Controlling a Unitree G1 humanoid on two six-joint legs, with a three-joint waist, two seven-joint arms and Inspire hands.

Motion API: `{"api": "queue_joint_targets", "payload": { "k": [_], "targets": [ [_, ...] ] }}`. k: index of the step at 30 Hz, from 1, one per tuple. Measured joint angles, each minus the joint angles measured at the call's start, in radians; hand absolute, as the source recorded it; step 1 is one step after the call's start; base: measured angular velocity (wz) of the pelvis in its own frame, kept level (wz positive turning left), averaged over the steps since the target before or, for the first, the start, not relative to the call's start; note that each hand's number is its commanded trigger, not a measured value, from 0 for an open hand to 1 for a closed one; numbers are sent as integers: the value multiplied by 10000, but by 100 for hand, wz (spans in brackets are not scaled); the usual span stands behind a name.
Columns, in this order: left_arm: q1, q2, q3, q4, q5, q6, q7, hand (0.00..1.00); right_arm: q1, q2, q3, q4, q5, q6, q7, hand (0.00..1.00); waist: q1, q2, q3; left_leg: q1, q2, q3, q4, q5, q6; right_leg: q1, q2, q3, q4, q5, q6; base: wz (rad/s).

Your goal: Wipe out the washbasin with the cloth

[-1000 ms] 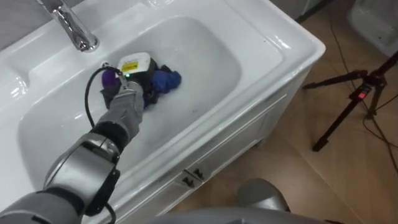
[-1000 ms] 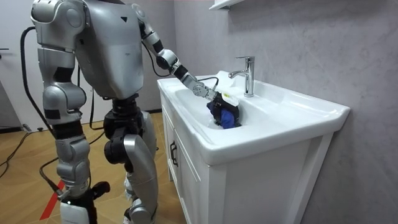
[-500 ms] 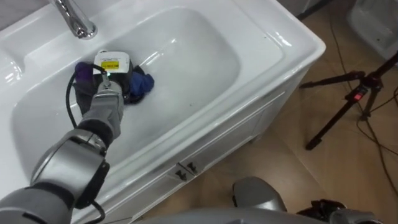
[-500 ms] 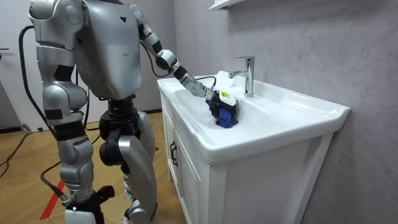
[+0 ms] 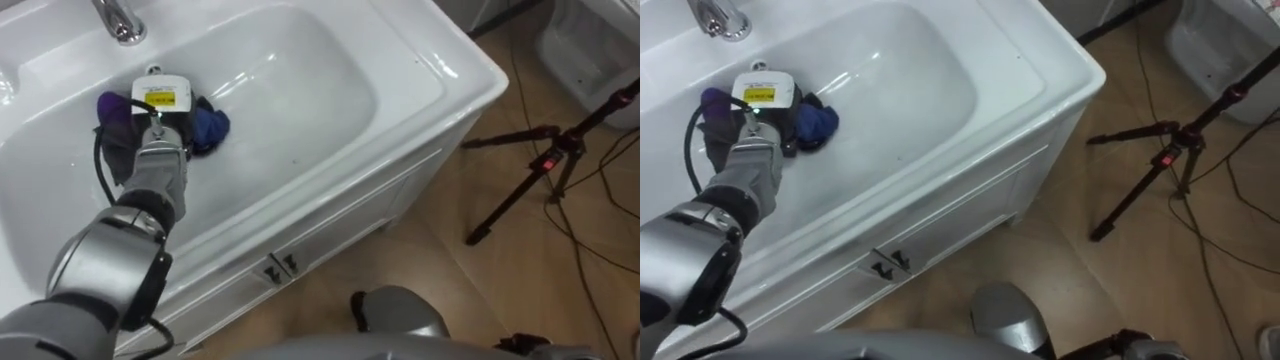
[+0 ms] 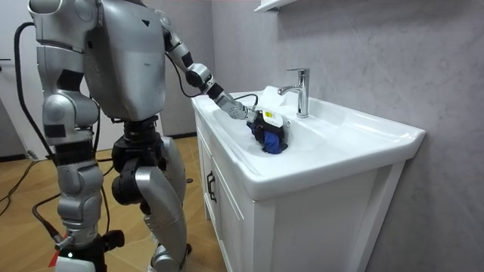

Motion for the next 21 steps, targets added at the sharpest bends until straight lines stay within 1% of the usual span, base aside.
{"api": "queue_joint_targets", "payload": {
  "k": [1,3,6,8,9,11,15,17,19,21],
  "targets": [
    [108,-1,0,1,10,5,0,100,-21,2,0,2,-60,45,-78,0,10,-1,5,71,8,-4,-27,0,-1,133,10,0,-74,6,4,0],
    [270,-4,10,-4,320,5,1,100,-20,32,-25,18,-117,121,-223,0,76,24,-37,188,15,-6,-54,0,-3,258,20,-2,-139,12,4,0],
    [397,-3,35,-114,793,5,1,100,-28,91,-32,41,-96,130,-362,0,231,19,-40,223,13,-63,-68,0,-3,327,15,-50,-172,9,7,4],
    [554,16,41,-321,890,18,2,100,-47,101,-65,52,-96,133,-404,0,248,24,-53,202,13,-123,-52,0,-3,359,2,-118,-206,12,6,11],
    [635,15,40,-436,887,54,1,100,-46,107,-65,57,-95,166,-457,0,247,27,-55,198,16,-192,-47,0,-3,413,-6,-184,-260,20,5,15],
    [759,19,52,-597,959,134,0,100,-49,110,-64,58,-103,339,-475,0,269,26,-83,183,13,-285,-39,0,-3,437,-21,-266,-281,19,5,12],
    [982,79,55,-735,1069,640,3,100,-45,111,-58,112,-95,530,-565,0,616,37,-101,237,13,-290,-64,13,-22,503,-19,-280,-283,14,-3,0],
    [1111,138,55,-815,1068,822,3,100,-44,110,-58,115,-94,565,-581,0,734,57,-120,251,13,-318,-64,14,-22,545,-22,-310,-293,12,-4,5],
    [1274,193,56,-894,1071,1035,2,100,-68,110,-59,97,-62,563,-587,0,802,70,-153,251,1,-391,-65,29,-23,598,-40,-362,-296,10,-5,9],
    [1369,205,56,-947,1087,1159,2,100,-132,110,-60,101,-55,566,-606,0,824,63,-151,303,-1,-426,-65,35,-26,654,-39,-374,-301,7,-7,4]
  ]
}}
